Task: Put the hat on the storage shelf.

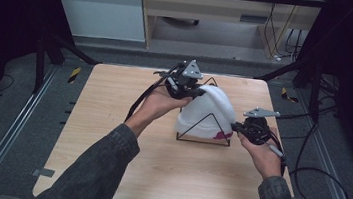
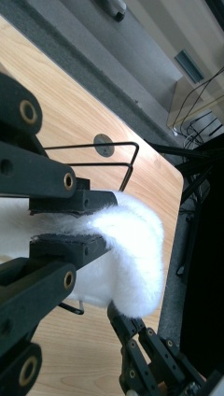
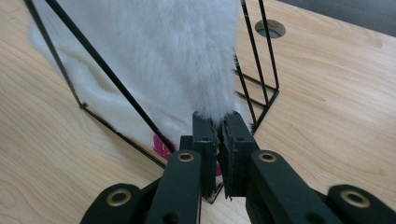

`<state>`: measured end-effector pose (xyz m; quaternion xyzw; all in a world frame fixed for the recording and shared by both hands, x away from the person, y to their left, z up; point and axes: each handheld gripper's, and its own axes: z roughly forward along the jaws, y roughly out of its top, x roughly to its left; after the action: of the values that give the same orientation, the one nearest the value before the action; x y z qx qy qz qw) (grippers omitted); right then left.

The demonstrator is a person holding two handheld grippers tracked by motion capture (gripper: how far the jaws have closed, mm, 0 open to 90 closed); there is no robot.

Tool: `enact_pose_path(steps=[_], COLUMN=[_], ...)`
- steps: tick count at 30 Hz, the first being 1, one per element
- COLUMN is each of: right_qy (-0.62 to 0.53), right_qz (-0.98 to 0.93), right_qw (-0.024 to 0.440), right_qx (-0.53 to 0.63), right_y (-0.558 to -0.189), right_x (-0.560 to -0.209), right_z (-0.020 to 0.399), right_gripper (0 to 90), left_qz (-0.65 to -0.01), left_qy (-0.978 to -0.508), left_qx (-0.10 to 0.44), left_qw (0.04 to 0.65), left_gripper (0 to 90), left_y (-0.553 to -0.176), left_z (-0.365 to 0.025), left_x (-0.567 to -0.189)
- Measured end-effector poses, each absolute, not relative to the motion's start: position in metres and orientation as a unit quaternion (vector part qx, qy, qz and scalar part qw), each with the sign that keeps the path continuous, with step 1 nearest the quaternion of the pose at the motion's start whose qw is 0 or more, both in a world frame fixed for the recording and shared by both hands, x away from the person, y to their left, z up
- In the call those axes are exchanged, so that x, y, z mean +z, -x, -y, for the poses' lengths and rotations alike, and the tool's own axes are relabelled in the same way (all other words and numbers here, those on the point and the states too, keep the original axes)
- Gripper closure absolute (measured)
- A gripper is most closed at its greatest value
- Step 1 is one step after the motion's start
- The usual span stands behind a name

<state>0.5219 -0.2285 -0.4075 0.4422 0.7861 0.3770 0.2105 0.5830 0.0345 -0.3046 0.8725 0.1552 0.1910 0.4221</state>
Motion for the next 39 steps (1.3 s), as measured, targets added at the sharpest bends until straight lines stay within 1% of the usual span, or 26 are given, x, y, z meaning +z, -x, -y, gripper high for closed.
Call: enact_pose_path(steps=[11, 16, 20, 25, 32, 33, 35, 38, 39], right_qy=[-0.447, -0.46, -0.461, -0.458, -0.466, -0.468, -0.469, -0.474, -0.474], right_qz=[-0.785, -0.779, -0.777, -0.777, -0.777, -0.779, -0.78, -0.769, -0.765], right_qw=[0.206, 0.193, 0.205, 0.21, 0.198, 0.188, 0.185, 0.193, 0.2], right_qx=[0.376, 0.379, 0.376, 0.378, 0.373, 0.373, 0.371, 0.383, 0.388], right_y=[-0.518, -0.515, -0.512, -0.508, -0.51, -0.511, -0.51, -0.502, -0.496], right_x=[-0.415, -0.417, -0.416, -0.415, -0.419, -0.421, -0.423, -0.419, -0.416], right_z=[0.229, 0.229, 0.228, 0.227, 0.232, 0.231, 0.231, 0.233, 0.235], right_gripper=[85.7, 85.9, 85.2, 85.9, 85.0, 83.5, 79.5, 68.9, 61.0], left_qz=[-0.16, -0.163, -0.173, -0.183, -0.182, -0.183, -0.191, -0.195, -0.196], left_qy=[-0.877, -0.877, -0.875, -0.873, -0.876, -0.877, -0.874, -0.865, -0.862], left_qx=[0.176, 0.171, 0.168, 0.171, 0.161, 0.156, 0.169, 0.183, 0.187], left_qw=[0.418, 0.419, 0.419, 0.418, 0.416, 0.417, 0.414, 0.425, 0.428], left_gripper=[79.5, 78.9, 77.2, 78.9, 77.9, 76.4, 67.1, 48.8, 36.7], left_y=[-0.585, -0.585, -0.585, -0.585, -0.587, -0.587, -0.586, -0.581, -0.578], left_z=[-0.036, -0.032, -0.031, -0.029, -0.029, -0.029, -0.029, -0.035, -0.037], left_x=[-0.308, -0.311, -0.311, -0.311, -0.317, -0.319, -0.318, -0.312, -0.309])
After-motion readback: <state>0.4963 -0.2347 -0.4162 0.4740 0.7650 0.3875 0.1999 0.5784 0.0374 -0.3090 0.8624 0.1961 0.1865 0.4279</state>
